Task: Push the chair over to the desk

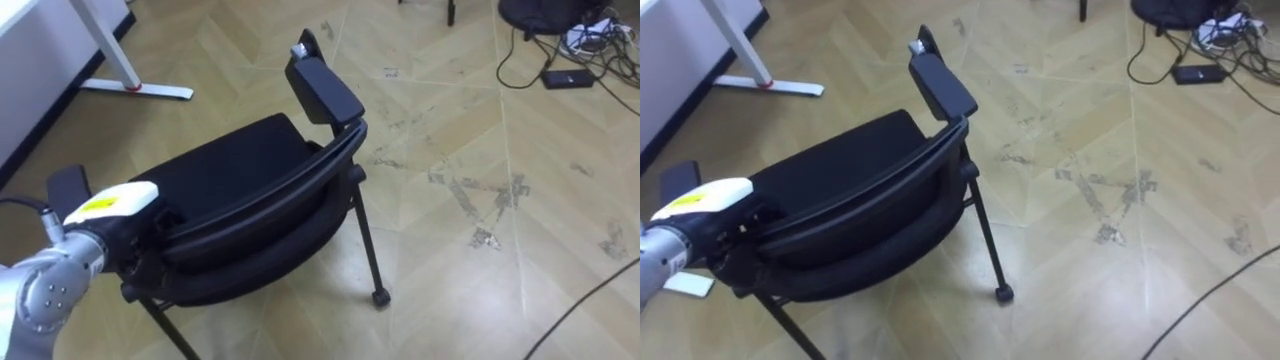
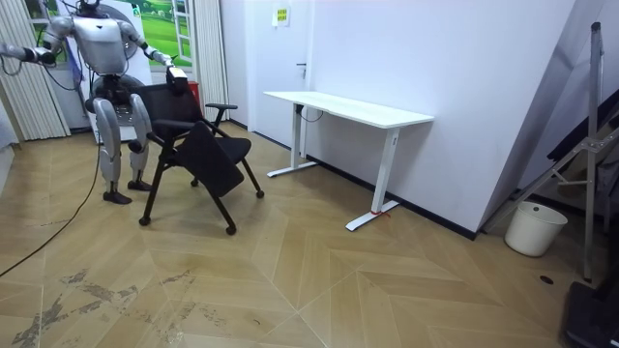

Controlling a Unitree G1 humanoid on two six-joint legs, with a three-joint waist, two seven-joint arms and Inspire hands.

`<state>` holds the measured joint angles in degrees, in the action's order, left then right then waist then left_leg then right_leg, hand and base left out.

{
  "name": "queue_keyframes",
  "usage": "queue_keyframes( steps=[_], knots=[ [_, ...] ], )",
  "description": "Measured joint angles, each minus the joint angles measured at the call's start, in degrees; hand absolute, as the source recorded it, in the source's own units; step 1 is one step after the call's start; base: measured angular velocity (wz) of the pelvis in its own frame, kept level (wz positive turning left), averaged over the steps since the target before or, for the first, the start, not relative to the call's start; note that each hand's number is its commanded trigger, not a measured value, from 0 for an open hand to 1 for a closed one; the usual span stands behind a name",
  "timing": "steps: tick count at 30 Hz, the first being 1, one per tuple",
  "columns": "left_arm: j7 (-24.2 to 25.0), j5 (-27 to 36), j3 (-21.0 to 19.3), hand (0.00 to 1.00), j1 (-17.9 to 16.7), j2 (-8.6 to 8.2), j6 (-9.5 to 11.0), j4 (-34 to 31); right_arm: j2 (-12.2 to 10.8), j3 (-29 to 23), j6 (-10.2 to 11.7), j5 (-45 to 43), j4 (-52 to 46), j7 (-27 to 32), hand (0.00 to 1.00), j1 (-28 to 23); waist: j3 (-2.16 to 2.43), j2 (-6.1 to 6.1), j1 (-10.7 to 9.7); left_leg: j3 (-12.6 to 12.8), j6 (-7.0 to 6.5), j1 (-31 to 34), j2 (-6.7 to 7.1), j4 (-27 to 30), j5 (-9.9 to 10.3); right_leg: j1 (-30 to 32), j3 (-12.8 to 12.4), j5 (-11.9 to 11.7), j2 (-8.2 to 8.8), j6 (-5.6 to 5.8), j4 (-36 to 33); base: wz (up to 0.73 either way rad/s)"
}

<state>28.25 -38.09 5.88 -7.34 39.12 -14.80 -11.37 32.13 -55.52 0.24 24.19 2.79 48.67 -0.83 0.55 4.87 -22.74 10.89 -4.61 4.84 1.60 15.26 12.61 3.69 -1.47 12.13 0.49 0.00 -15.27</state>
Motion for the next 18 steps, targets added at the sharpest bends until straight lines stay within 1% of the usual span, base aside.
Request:
queue_keyframes(
  steps=[1, 2, 3, 4, 5, 6, 8, 9, 10, 11, 12, 13, 14, 15, 16, 17, 18],
  knots=[
    [-0.5, 0.4, 0.0, 1.0, 0.5, 0.04, 0.2, 0.3, 1.7, 1.2, -0.3, -3.2, -4.4, 0.9, 0.0, 0.7, 0.0, 0.02, 0.5, 0.1, 0.0, 0.0, 0.04, 0.0, 0.0, 0.5, -0.1, 0.1, 0.02, -0.01, -0.6, -0.07],
    [-0.5, 0.4, 0.0, 1.0, 0.9, 0.03, 0.4, 0.5, 2.4, 1.8, -0.5, -5.0, -6.2, 0.9, 0.0, 1.2, -0.02, 0.01, 0.7, 0.1, 0.0, 0.0, 0.03, 0.0, 0.0, 0.5, -0.1, 0.1, -0.01, -0.02, -0.7, 0.0],
    [-0.5, 0.2, 0.0, 1.0, 1.5, 0.01, 0.8, 0.7, 3.5, 3.1, -1.0, -8.6, -9.7, 0.5, 0.0, 2.3, -0.27, -0.37, 1.0, 0.1, 0.01, -0.2, 0.03, 0.1, 0.0, 0.3, -0.1, 0.1, -0.05, -0.02, -0.7, 0.0],
    [-0.5, 0.0, 0.0, 1.0, 1.8, -0.1, 1.2, 0.9, 4.2, 4.7, -1.3, -12.5, -13.0, 0.0, 0.0, 3.2, -0.62, -0.91, 1.8, 0.2, 0.01, -0.5, -0.04, 0.1, 0.0, 0.3, -0.2, 0.2, -0.1, -0.09, -1.2, -0.05],
    [-0.5, -0.1, 0.0, 1.0, 2.1, -0.28, 1.2, 1.0, 4.3, 5.4, -1.6, -14.3, -14.7, -0.6, 0.0, 3.9, -0.71, -1.09, 2.2, 0.2, 0.01, -0.7, -0.11, 0.1, 0.0, 0.4, -0.2, 0.2, -0.09, -0.12, -1.3, -0.08],
    [-0.5, -0.1, 0.1, 1.0, 2.8, -0.8, 1.3, 1.5, 4.7, 7.1, -1.7, -17.0, -17.7, -1.6, 0.0, 5.3, -0.77, -1.33, 2.7, 0.3, 0.01, -0.9, -0.32, 0.1, 0.0, 0.2, -0.2, 0.2, -0.06, -0.11, -1.1, -0.05],
    [-0.4, -0.1, 0.1, 1.0, 3.1, -0.98, 1.6, 1.6, 5.0, 10.8, -2.8, -21.8, -21.1, -3.7, 0.0, 6.5, -0.86, -1.86, 3.7, 1.0, 0.01, -1.6, -0.41, -0.4, 0.0, 0.1, -0.4, 0.2, -0.11, -0.11, -0.5, -0.17],
    [-0.1, -0.2, 0.1, 1.0, 3.3, -1.31, 1.8, 1.7, 5.0, 13.6, -3.5, -24.5, -23.3, -5.4, 0.0, 6.5, -0.83, -2.3, 4.6, 1.8, 0.03, -2.3, -0.59, -1.0, 0.0, 0.0, -1.4, 0.1, -0.34, -0.15, -0.5, -0.27],
    [-0.2, -0.1, 0.1, 1.0, 3.0, -1.47, 2.2, 1.8, 5.2, 16.2, -4.2, -25.1, -25.8, -7.4, 0.0, 6.4, -0.79, -2.46, 5.2, 1.8, 0.08, -2.9, -0.58, -1.6, 0.0, -1.0, -1.6, 0.0, -0.4, -0.14, -0.5, -0.2],
    [-0.3, -0.1, 0.1, 1.0, 3.0, -1.5, 2.4, 1.7, 5.3, 17.2, -4.4, -25.1, -26.9, -8.3, 0.0, 6.4, -0.86, -2.56, 5.5, 1.8, 0.09, -3.3, -0.56, -1.8, -0.1, -1.3, -1.6, 0.0, -0.4, -0.15, -0.5, 0.0],
    [-0.3, -0.2, 0.2, 1.0, 3.0, -1.95, 2.6, 1.7, 5.8, 19.1, -5.1, -25.1, -29.5, -10.2, 0.0, 6.5, -0.79, -2.73, 5.8, 1.8, 0.1, -3.8, -0.53, -2.0, -0.1, -1.6, -1.5, 0.0, -0.4, -0.15, -0.4, 0.0],
    [-0.3, -0.3, 0.2, 1.0, 3.0, -2.23, 2.8, 1.4, 6.7, 20.7, -5.3, -25.4, -31.4, -12.1, 0.0, 6.6, -0.88, -2.87, 6.4, 1.8, 0.15, -4.2, -0.52, -2.4, -0.1, -1.8, -1.5, 0.0, -0.4, -0.15, -0.4, 0.0],
    [-0.3, -0.3, 0.2, 1.0, 3.0, -2.23, 3.1, 1.3, 7.1, 21.3, -5.4, -25.4, -32.2, -13.1, 0.0, 6.6, -1.04, -3.21, 6.9, 1.9, 0.21, -4.4, -0.52, -2.6, -0.1, -1.9, -1.4, 0.0, -0.41, -0.15, -0.4, -0.06],
    [-0.3, -0.3, 0.0, 1.0, 2.9, -2.23, 3.6, 1.0, 8.0, 22.7, -5.4, -25.6, -33.6, -15.3, 0.0, 6.8, -1.02, -3.45, 7.5, 2.0, 0.29, -4.6, -0.57, -2.7, -0.2, -2.1, -1.4, 0.0, -0.47, -0.15, -0.2, 0.0],
    [-0.3, -0.3, -0.1, 1.0, 2.9, -2.23, 4.0, 0.7, 9.0, 24.0, -5.4, -25.7, -34.5, -17.7, 0.0, 7.2, -1.03, -3.92, 7.6, 2.0, 0.33, -4.7, -0.61, -2.7, -0.2, -2.4, -1.1, 0.0, -0.46, -0.21, 0.4, 0.0],
    [-0.3, -0.3, -0.1, 1.0, 2.9, -2.22, 4.1, 0.5, 9.5, 24.6, -5.5, -25.8, -34.9, -19.1, 0.0, 7.5, -1.04, -4.19, 7.7, 2.1, 0.38, -4.7, -0.62, -2.8, -0.2, -2.6, -1.0, -0.1, -0.48, -0.28, 0.7, 0.05],
    [-0.2, -0.5, -0.2, 1.0, 2.8, -2.21, 4.2, 0.3, 10.5, 26.3, -6.1, -26.0, -35.6, -21.9, 0.0, 9.1, -1.09, -4.66, 8.0, 2.0, 0.47, -5.2, -0.63, -3.2, -0.3, -2.9, -0.8, -0.1, -0.46, -0.3, 0.7, -0.03]
  ],
)
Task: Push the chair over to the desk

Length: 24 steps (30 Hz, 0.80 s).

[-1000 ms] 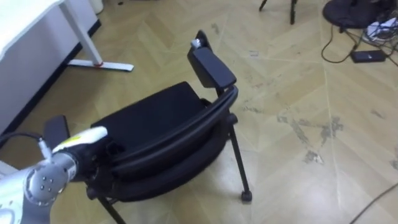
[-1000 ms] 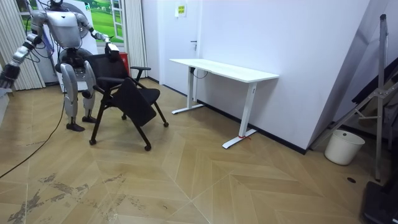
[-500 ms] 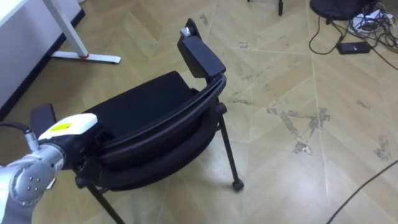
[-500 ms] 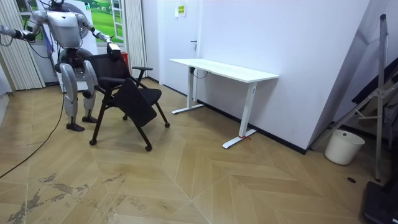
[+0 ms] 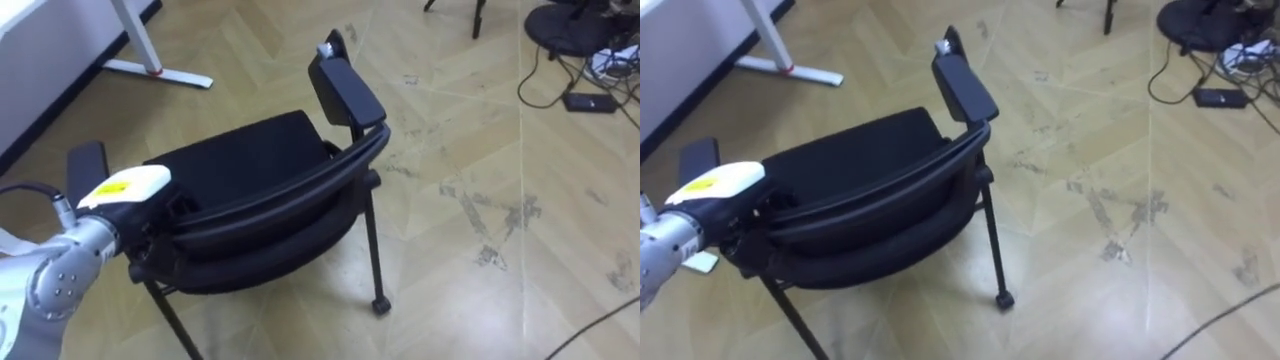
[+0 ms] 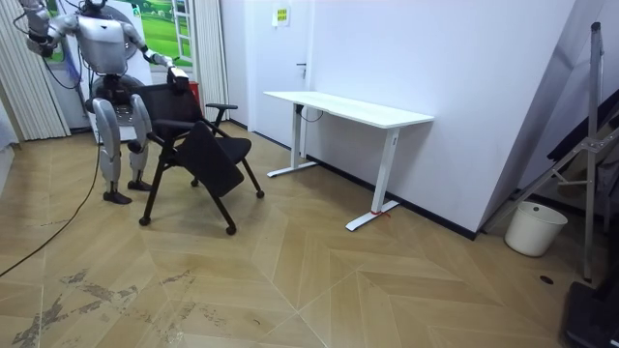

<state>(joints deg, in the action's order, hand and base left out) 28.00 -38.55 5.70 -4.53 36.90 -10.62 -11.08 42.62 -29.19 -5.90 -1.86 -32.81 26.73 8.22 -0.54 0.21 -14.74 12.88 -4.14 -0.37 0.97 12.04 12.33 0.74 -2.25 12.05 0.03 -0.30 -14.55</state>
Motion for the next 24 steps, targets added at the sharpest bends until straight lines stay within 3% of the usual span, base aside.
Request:
queue_keyframes(
  steps=[2, 5, 6, 8, 12, 16, 20, 24],
  knots=[
    [0.2, -0.7, 0.0, 1.0, -0.1, 0.0, 0.1, 0.1, 1.4, 4.4, -1.3, -1.1, -1.1, -4.0, 0.0, 3.6, 0.06, -0.7, 0.9, -0.1, 0.23, -1.0, -0.02, -0.5, -0.1, -0.8, 0.3, 0.0, -0.03, -0.05, 0.2, -0.03],
    [-0.1, -1.0, -0.8, 1.0, -1.1, -0.01, 1.3, 0.4, 3.6, 10.1, -1.6, -1.8, -2.8, -11.5, 0.0, 7.7, 0.17, -3.02, 1.1, -0.6, 0.53, -2.3, -0.23, -0.7, -0.3, -2.8, 1.4, -0.1, -0.19, -0.39, 1.3, 0.14],
    [-0.4, -1.3, -1.1, 1.0, -1.6, -0.03, 1.8, 0.4, 4.6, 11.8, -1.7, -1.7, -3.1, -14.4, 0.0, 9.2, 0.64, -3.78, 1.2, -0.6, 0.59, -2.3, -0.29, -0.8, -0.4, -3.2, 1.6, -0.2, -0.29, -0.69, 2.1, 0.12],
    [-0.5, -2.4, -1.0, 1.0, -1.6, -0.13, 2.3, 0.5, 6.2, 14.4, -1.6, -1.8, -3.9, -18.6, 0.0, 11.7, 0.94, -4.65, 1.1, -0.9, 0.61, -2.6, -0.37, -0.8, -0.4, -4.0, 2.4, -0.4, -0.22, -0.94, 2.9, 0.09],
    [-1.1, -3.7, -0.9, 1.0, -1.6, -0.73, 2.6, 0.4, 7.4, 19.6, -1.0, -2.2, -6.6, -28.7, 0.0, 12.2, 0.54, -6.13, 1.8, -1.6, 0.75, -3.9, -0.49, -1.0, -0.3, -5.4, 3.4, -0.5, -0.25, -0.99, 3.0, 0.01],
    [-1.5, -3.8, -0.4, 1.0, -0.6, -1.71, 3.9, 1.7, 7.7, 25.1, -0.9, -2.0, -6.8, -37.0, 0.0, 12.3, 0.48, -6.18, 3.2, -1.6, 0.93, -4.5, -0.44, -1.9, -0.2, -5.8, 4.2, -0.6, -0.18, -0.93, 3.0, -0.03],
    [-1.6, -3.7, 0.3, 1.0, 0.2, -2.02, 4.7, 2.2, 7.7, 28.7, -0.8, -2.0, -6.7, -41.5, 0.0, 12.3, 0.42, -6.1, 4.1, -2.2, 0.92, -4.3, -0.39, -1.8, -0.2, -5.8, 4.8, -0.6, -0.11, -0.92, 3.0, 0.06],
    [-1.6, -3.6, 1.3, 1.0, 1.2, -2.29, 5.7, 2.6, 7.7, 31.1, 0.1, -4.2, -6.0, -46.5, 0.0, 12.3, -0.01, -5.45, 5.3, -2.6, 0.92, -4.2, -0.35, -1.8, -0.2, -5.8, 6.8, -0.6, 0.08, -0.92, 3.0, 0.05]
  ],
)
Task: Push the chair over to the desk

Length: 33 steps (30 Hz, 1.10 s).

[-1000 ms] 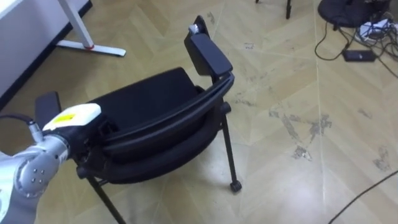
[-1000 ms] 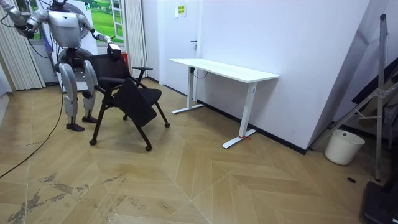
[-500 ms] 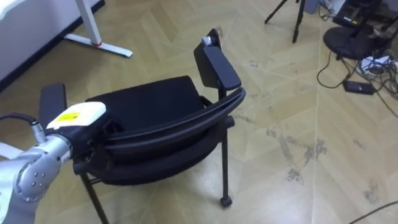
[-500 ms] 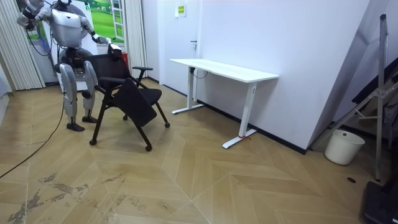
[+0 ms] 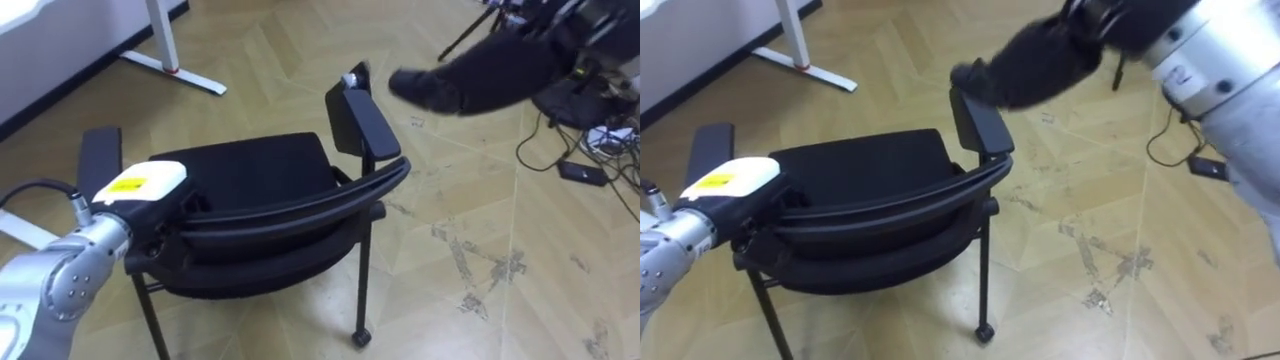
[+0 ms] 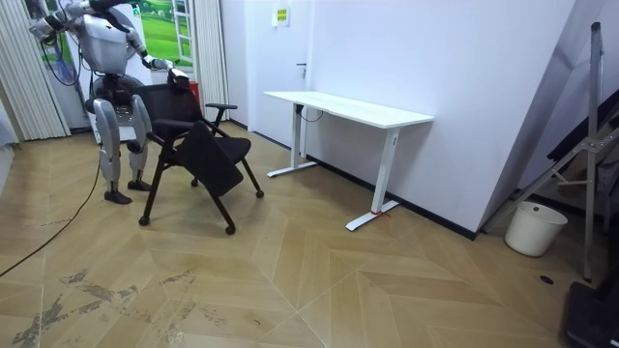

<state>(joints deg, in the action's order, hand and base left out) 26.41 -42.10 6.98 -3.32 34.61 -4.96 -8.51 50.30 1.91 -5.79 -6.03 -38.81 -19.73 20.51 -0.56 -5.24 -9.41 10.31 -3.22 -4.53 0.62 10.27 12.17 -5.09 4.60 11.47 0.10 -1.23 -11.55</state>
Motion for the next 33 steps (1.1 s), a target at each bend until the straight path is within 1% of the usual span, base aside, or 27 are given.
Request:
queue_keyframes(
  steps=[1, 2, 3, 4, 6, 10, 14, 17, 18, 19, 20, 22, 25, 27, 28, 29, 31, 33],
  knots=[
    [-0.2, 0.2, 0.2, 1.0, 0.4, -0.25, 0.5, 0.5, -0.3, 0.9, 0.0, -1.4, 0.3, -1.2, 0.0, -0.1, -0.11, 0.16, 0.5, 0.0, 0.0, 0.0, 0.01, 0.1, 0.0, 0.0, 0.3, 0.0, 0.04, 0.0, 0.0, 0.04],
    [-0.5, 0.3, 0.3, 1.0, 0.5, -0.27, 0.8, 0.6, -0.5, 1.2, 0.1, -1.8, 0.4, -1.9, 0.0, -0.2, -0.19, 0.28, 0.6, -0.1, 0.0, 0.0, 0.02, 0.2, 0.0, 0.0, 0.3, 0.0, 0.04, 0.0, 0.0, 0.06],
    [-1.0, 0.5, 0.7, 1.0, 0.7, -0.34, 1.0, 0.7, -0.5, 1.4, 0.5, -3.0, 0.4, -3.3, 0.0, -1.1, -0.2, 0.28, 0.8, -0.4, 0.0, 0.1, 0.05, 0.3, 0.0, 0.1, 0.5, 0.0, 0.06, 0.0, 0.0, 0.09],
    [-1.2, 0.7, 0.8, 1.0, 1.0, -0.54, 1.3, 0.8, -0.5, 1.5, 0.7, -3.6, 0.5, -4.7, 0.0, -1.9, -0.31, 0.47, 1.1, -0.5, 0.0, 0.3, 0.08, 0.4, 0.0, 0.1, 0.6, 0.0, 0.08, 0.0, 0.0, 0.06],
    [-1.2, 0.8, 1.3, 1.0, 1.5, -0.73, 1.3, 1.1, -0.5, 2.0, 0.7, -4.5, 0.6, -6.5, 0.0, -2.6, -0.41, 0.7, 1.9, -0.6, 0.0, 0.4, 0.07, 0.5, 0.0, 0.3, 0.6, 0.0, 0.08, 0.0, 0.0, 0.0],
    [-1.3, 0.9, 1.4, 1.0, 2.5, -0.98, 1.5, 1.2, -0.7, 3.6, 1.0, -5.6, 1.3, -11.1, 0.0, -3.6, -0.38, 0.7, 2.0, -1.2, 0.1, 0.7, 0.01, 0.6, -0.1, 0.3, 1.4, 0.0, 0.04, 0.0, 0.0, 0.07],
    [-1.4, 0.9, 1.8, 1.0, 2.6, -0.98, 1.5, 1.4, -1.4, 3.7, 1.2, -5.8, 2.8, -14.0, 0.0, -3.9, -0.39, 0.74, 2.0, -1.3, 0.11, 0.4, 0.02, 0.6, -0.1, 0.0, 1.6, 0.0, 0.06, 0.0, 0.1, 0.01],
    [-1.4, 1.0, 2.5, 1.0, 3.5, -0.99, 1.6, 2.1, -3.5, 3.8, 1.2, -6.7, 3.6, -15.8, 0.0, -5.3, -0.38, 0.82, 2.1, -1.6, 0.11, 0.4, 0.1, 0.6, -0.1, -0.1, 1.8, 0.0, 0.13, 0.0, 0.1, 0.05],
    [-1.4, 1.1, 2.5, 1.0, 3.5, -1.01, 1.6, 2.1, -5.1, 3.8, 1.2, -7.1, 4.2, -16.7, 0.0, -6.3, -0.46, 0.99, 2.1, -1.6, 0.1, 0.5, 0.1, 0.7, -0.1, -0.1, 1.9, 0.0, 0.14, 0.0, 0.1, 0.0],
    [-1.4, 1.0, 2.6, 1.0, 3.6, -1.01, 1.6, 2.1, -5.9, 3.8, 1.2, -7.4, 4.5, -17.0, 0.0, -6.8, -0.49, 1.07, 2.1, -1.7, 0.1, 0.6, 0.11, 0.7, -0.1, -0.1, 1.9, 0.0, 0.15, 0.0, 0.1, 0.0],
    [-1.4, 1.0, 2.8, 1.0, 3.6, -1.01, 1.6, 2.1, -7.2, 3.8, 1.1, -8.0, 4.8, -17.8, 0.0, -7.7, -0.42, 1.15, 2.1, -1.7, 0.1, 0.8, 0.15, 0.9, -0.1, 0.0, 1.9, 0.0, 0.21, 0.0, 0.2, 0.0],
    [-1.4, 1.1, 3.0, 1.0, 3.6, -1.15, 1.6, 2.1, -8.9, 3.8, 1.1, -8.1, 5.2, -18.9, 0.0, -9.3, -0.4, 1.76, 2.2, -1.9, 0.09, 0.9, 0.2, 1.0, -0.1, 0.0, 2.1, 0.0, 0.26, 0.0, 0.3, 0.02],
    [-1.4, 1.4, 3.3, 1.0, 3.4, -1.55, 1.7, 2.1, -10.2, 3.8, 1.1, -8.1, 5.2, -20.3, 0.0, -11.2, -0.34, 2.62, 3.0, -1.9, 0.1, 0.9, 0.14, 1.0, -0.1, 0.0, 2.1, 0.0, 0.53, 0.0, 0.4, 0.0],
    [-1.4, 1.4, 3.5, 1.0, 3.4, -2.13, 1.9, 2.1, -10.3, 3.8, 1.1, -8.1, 5.2, -20.5, 0.0, -12.7, -0.36, 3.04, 3.6, -2.0, 0.1, 0.9, 0.18, 1.0, -0.1, -0.1, 2.2, 0.0, 0.56, 0.0, 0.8, 0.04],
    [-1.4, 1.3, 3.8, 1.0, 3.5, -2.2, 2.1, 2.2, -10.7, 3.8, 1.3, -8.6, 5.7, -20.6, 0.0, -13.8, -0.36, 3.2, 3.7, -2.5, 0.1, 0.9, 0.21, 1.0, -0.1, -0.3, 2.7, 0.0, 0.57, 0.0, 0.9, 0.12],
    [-1.4, 1.4, 4.0, 1.0, 3.5, -2.28, 2.2, 2.2, -11.0, 3.8, 1.4, -8.9, 6.4, -20.6, 0.0, -14.4, -0.35, 3.2, 3.7, -2.5, 0.1, 0.8, 0.2, 1.0, -0.1, -0.5, 2.9, 0.0, 0.57, 0.0, 0.9, 0.11],
    [-1.4, 1.4, 4.6, 1.0, 3.5, -2.49, 2.4, 2.2, -12.1, 3.8, 1.4, -10.1, 8.5, -20.6, 0.0, -16.4, -0.39, 3.26, 4.7, -2.5, 0.1, 0.4, 0.15, 1.0, -0.1, -0.9, 2.9, 0.0, 0.53, 0.0, 0.9, 0.0],
    [-1.4, 1.5, 4.7, 1.0, 3.4, -2.58, 2.6, 2.0, -12.4, 3.8, 1.4, -11.5, 9.7, -20.5, 0.0, -17.7, -0.4, 3.29, 5.1, -2.6, 0.1, 0.6, 0.15, 1.0, -0.1, -0.8, 3.0, 0.0, 0.55, 0.0, 0.9, 0.02]
  ],
)
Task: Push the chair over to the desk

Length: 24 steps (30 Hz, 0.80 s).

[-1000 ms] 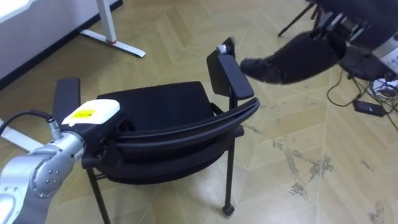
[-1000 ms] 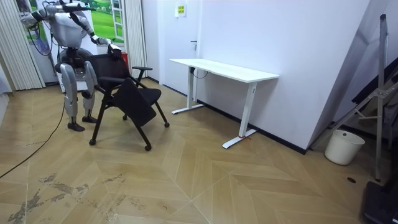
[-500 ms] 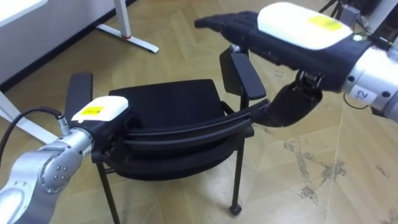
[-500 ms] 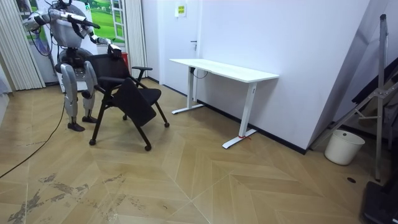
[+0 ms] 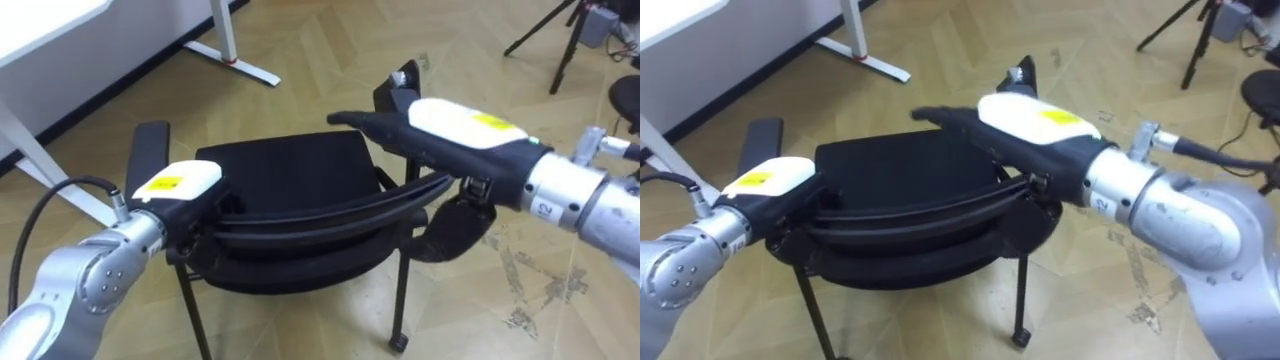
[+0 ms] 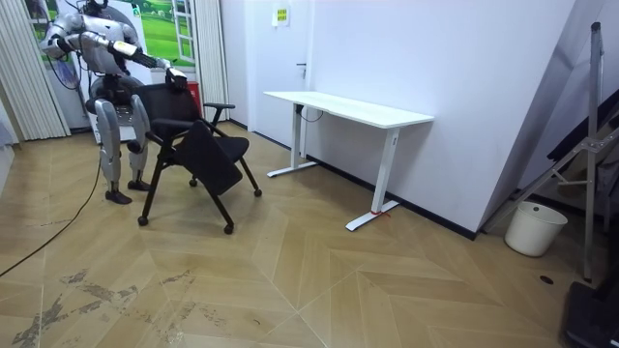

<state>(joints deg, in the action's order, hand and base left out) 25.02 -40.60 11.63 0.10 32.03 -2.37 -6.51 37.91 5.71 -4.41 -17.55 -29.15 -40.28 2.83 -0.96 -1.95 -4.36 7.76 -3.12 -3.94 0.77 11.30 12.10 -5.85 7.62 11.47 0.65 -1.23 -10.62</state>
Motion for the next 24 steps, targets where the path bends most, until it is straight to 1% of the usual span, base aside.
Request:
queue_keyframes(
  steps=[2, 4, 6, 8, 9, 10, 12, 16, 17, 19, 21, 22, 23, 24],
  knots=[
    [0.0, -0.1, 0.0, 1.0, 0.0, -0.1, 0.1, -0.2, -0.8, 0.1, 0.0, -1.2, 2.1, 0.1, 0.0, -1.0, 0.02, -0.05, 0.2, 0.0, 0.0, 0.2, 0.01, 0.0, 0.0, 0.2, 0.2, 0.0, 0.03, 0.0, 0.0, 0.0],
    [0.0, -0.1, 0.0, 1.0, 0.0, -0.18, 0.4, -0.2, -2.5, 0.1, 0.0, -3.3, 6.0, 0.5, 0.0, -2.6, 0.02, -0.03, 0.3, 0.0, 0.0, 0.2, 0.05, 0.0, 0.0, 0.2, 0.1, 0.0, 0.06, 0.0, 0.0, 0.0],
    [-0.4, -0.1, 0.2, 1.0, 0.0, -0.18, 0.4, -0.1, -2.8, 0.1, 0.0, -4.0, 9.0, 0.7, 0.0, -3.6, -0.01, 0.02, 0.3, 0.0, 0.0, 0.3, 0.1, 0.0, 0.0, 0.2, 0.4, 0.0, 0.05, 0.0, 0.0, 0.0],
    [-1.3, -0.2, 0.4, 1.0, -0.1, -0.18, 0.4, 0.1, -4.4, 0.1, 0.0, -4.9, 12.3, 2.0, 0.0, -4.0, -0.01, 0.12, 0.3, 0.0, 0.0, 0.3, 0.09, 0.0, 0.0, 0.2, 0.4, 0.0, 0.05, 0.0, 0.0, 0.0],
    [-1.7, -0.2, 0.6, 1.0, -0.1, -0.25, 0.4, 0.1, -5.9, 0.1, 0.2, -5.3, 13.4, 3.5, 0.0, -4.1, 0.01, 0.39, 0.3, 0.0, 0.0, 0.5, 0.1, 0.0, 0.0, 0.4, 0.4, 0.0, 0.07, 0.0, 0.0, 0.0],
    [-1.8, -0.2, 0.6, 1.0, -0.2, -0.46, 0.4, 0.2, -7.2, 0.1, 0.6, -5.5, 14.5, 4.8, 0.0, -4.2, 0.09, 0.7, 0.2, -0.1, 0.0, 0.7, 0.1, 0.1, 0.0, 0.6, 0.5, 0.0, 0.08, 0.0, 0.0, 0.0],
    [-2.0, -0.3, 0.5, 1.0, -0.3, -0.95, 0.3, 0.2, -8.5, 0.0, 1.4, -6.2, 15.6, 6.8, 0.0, -4.4, 0.3, 1.09, 0.1, -0.1, 0.0, 1.3, 0.12, 0.4, 0.0, 0.9, 0.6, 0.0, 0.12, 0.0, 0.0, 0.04],
    [-2.0, -0.4, 0.6, 1.0, -0.5, -1.4, 0.3, 0.2, -9.8, 0.1, 2.8, -7.6, 17.8, 9.9, 0.0, -4.3, 0.31, 1.84, 0.0, -0.4, -0.01, 1.5, 0.14, 0.5, 0.0, 0.9, 0.9, 0.0, 0.16, -0.01, 0.0, 0.03],
    [-2.0, -0.4, 0.8, 1.0, -0.5, -1.47, 0.3, 0.2, -10.0, 0.1, 3.6, -7.6, 18.8, 11.0, 0.0, -4.2, 0.29, 2.0, 0.0, -0.4, -0.01, 1.5, 0.14, 0.5, 0.0, 0.9, 1.0, 0.0, 0.21, -0.01, 0.0, 0.06],
    [-1.8, -0.4, 0.9, 1.0, -0.4, -1.67, 0.1, 0.2, -11.3, 0.1, 4.5, -7.3, 20.4, 13.0, 0.0, -4.3, 0.26, 2.34, -0.2, -0.8, 0.0, 1.5, 0.14, 0.8, 0.0, 0.8, 1.2, 0.0, 0.2, -0.01, 0.0, 0.06],
    [-1.7, -0.4, 1.1, 1.0, -0.4, -1.83, -0.1, 0.2, -11.9, 0.0, 5.5, -7.3, 21.7, 14.7, 0.0, -4.2, 0.24, 2.56, -0.3, -1.0, -0.01, 1.7, 0.19, 1.2, 0.0, 0.7, 1.3, 0.0, 0.28, -0.01, 0.0, 0.06],
    [-1.7, -0.4, 1.2, 1.0, -0.4, -1.87, -0.2, 0.2, -12.3, 0.1, 6.2, -7.0, 22.7, 15.8, 0.0, -4.2, 0.17, 2.74, -0.5, -1.8, -0.01, 1.9, 0.3, 1.4, 0.0, 0.7, 1.5, 0.0, 0.3, -0.01, 0.0, 0.08],
    [-1.7, -0.4, 1.2, 1.0, -0.4, -1.92, -0.2, 0.2, -12.4, 0.1, 6.5, -6.9, 23.2, 16.4, 0.0, -4.2, 0.15, 2.85, -0.6, -2.0, -0.01, 2.0, 0.32, 1.5, 0.0, 0.7, 1.7, 0.0, 0.31, -0.01, 0.0, 0.12],
    [-1.7, -0.4, 1.4, 1.0, -0.4, -1.95, -0.2, 0.2, -12.9, 0.1, 7.3, -6.9, 24.3, 17.6, 0.0, -4.2, 0.17, 2.86, -0.7, -2.3, -0.01, 2.1, 0.35, 1.5, 0.0, 0.7, 1.9, 0.0, 0.32, -0.01, 0.0, 0.11]
  ],
)
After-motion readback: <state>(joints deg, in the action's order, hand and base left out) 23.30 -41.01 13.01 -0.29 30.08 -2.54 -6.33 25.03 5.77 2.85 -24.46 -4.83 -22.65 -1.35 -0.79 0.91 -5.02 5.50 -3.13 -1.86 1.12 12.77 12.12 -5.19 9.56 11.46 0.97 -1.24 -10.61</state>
